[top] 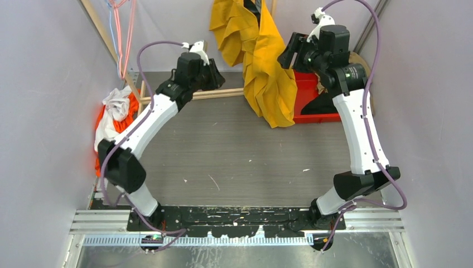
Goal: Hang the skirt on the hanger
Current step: Pick up the hanger from the clothesline.
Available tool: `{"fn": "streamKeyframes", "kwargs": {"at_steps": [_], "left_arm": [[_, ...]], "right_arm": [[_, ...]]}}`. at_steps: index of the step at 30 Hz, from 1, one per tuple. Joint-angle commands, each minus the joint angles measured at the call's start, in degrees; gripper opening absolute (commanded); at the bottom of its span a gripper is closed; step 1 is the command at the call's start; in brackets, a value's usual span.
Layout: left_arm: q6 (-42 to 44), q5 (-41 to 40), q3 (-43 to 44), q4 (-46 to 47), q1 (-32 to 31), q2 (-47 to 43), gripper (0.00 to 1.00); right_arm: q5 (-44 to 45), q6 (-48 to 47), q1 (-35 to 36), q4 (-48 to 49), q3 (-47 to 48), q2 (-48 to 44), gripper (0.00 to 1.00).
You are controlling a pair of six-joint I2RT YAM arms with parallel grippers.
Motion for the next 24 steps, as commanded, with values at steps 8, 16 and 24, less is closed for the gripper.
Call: {"fn": "streamKeyframes", "kwargs": {"at_steps": [8, 16, 24], "left_arm": [[3.2, 0.8, 23.5, 1.0, 8.2, 18.2, 0.45], [6.7, 8.9, 26.5, 21.0, 10.8, 29.3, 0.58], [6.3, 16.5, 34.9, 31.4, 11.4, 40.8, 0.59]], "right_arm": [[4.4, -3.0, -0.2, 7.1, -13.2, -6.4, 0.72], [2.4, -3.8, -0.9, 14.2, -17.4, -7.3, 0.75], [-10.9, -1.9, -6.4, 20.7, -20.0, -4.7, 0.76]]}}
